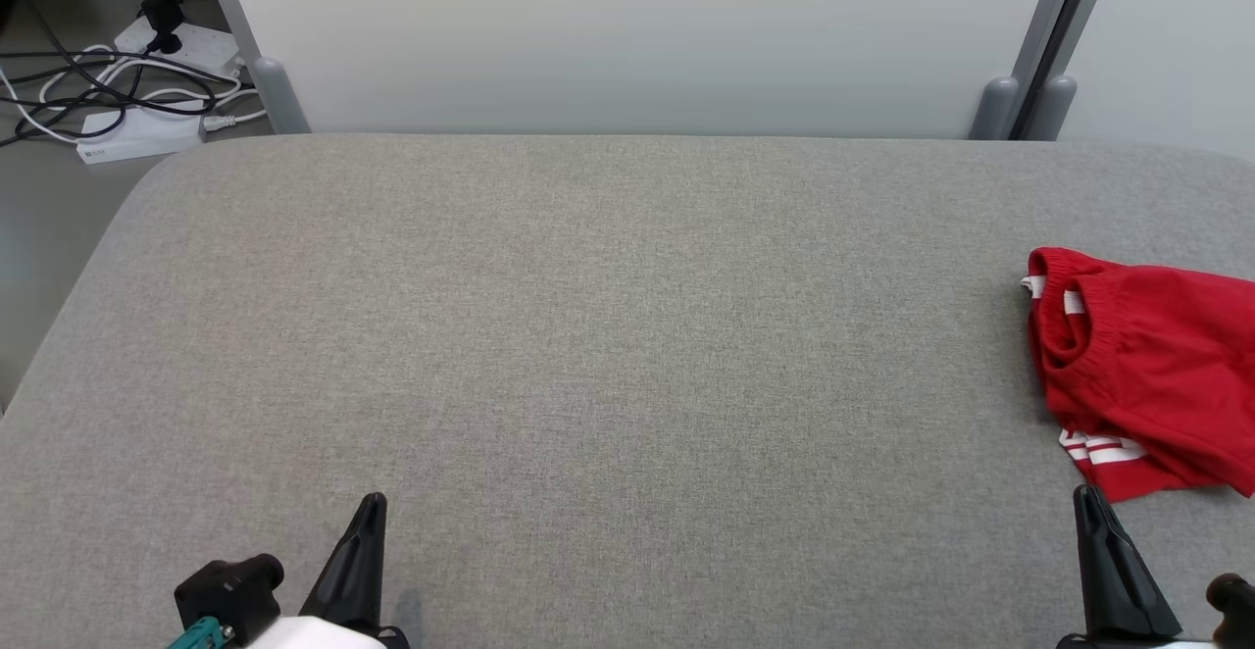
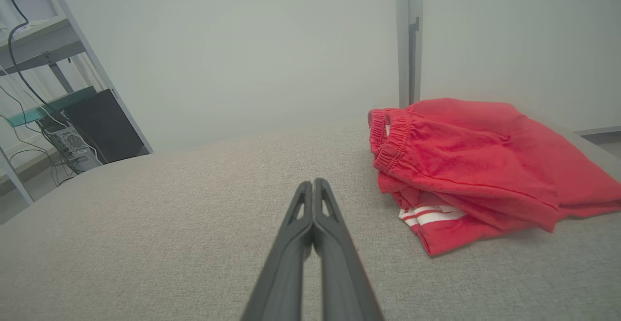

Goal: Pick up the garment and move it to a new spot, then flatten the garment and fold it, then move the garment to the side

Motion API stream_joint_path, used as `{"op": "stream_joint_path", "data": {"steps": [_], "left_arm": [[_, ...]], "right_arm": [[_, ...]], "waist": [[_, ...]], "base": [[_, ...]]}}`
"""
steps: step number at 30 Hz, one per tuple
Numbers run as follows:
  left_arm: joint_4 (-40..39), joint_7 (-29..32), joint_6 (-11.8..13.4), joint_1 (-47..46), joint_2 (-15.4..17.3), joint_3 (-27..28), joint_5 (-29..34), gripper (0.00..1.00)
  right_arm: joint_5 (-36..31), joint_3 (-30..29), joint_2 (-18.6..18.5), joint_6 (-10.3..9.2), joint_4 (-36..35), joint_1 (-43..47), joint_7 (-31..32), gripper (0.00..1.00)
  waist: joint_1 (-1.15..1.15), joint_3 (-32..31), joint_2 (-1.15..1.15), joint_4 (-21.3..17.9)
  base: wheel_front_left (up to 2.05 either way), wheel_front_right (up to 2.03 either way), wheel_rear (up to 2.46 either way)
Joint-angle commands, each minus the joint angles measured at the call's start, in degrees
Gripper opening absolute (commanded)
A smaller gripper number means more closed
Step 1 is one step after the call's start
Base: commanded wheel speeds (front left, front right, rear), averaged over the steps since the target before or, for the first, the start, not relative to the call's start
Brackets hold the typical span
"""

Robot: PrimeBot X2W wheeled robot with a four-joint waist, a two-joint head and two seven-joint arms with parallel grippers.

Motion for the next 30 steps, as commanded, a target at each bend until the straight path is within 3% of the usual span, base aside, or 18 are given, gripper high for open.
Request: {"op": "stream_joint_path", "data": {"steps": [1,30], "left_arm": [[-1.0,0.2,-0.6,-2.1,0.6,1.5,-1.4,0.00],[1.7,4.0,-4.9,-4.2,-2.7,7.5,-15.9,0.00]], "right_arm": [[2.3,-0.1,-0.9,0.00,-1.1,-1.8,0.6,0.00],[23.0,0.5,-2.0,0.00,2.7,-5.5,3.5,0.00]], "waist": [[-0.02,0.0,0.00,0.0],[-0.02,-0.3,0.00,0.0]], "base": [[0.00,0.00,0.00],[0.00,0.00,0.00]]}}
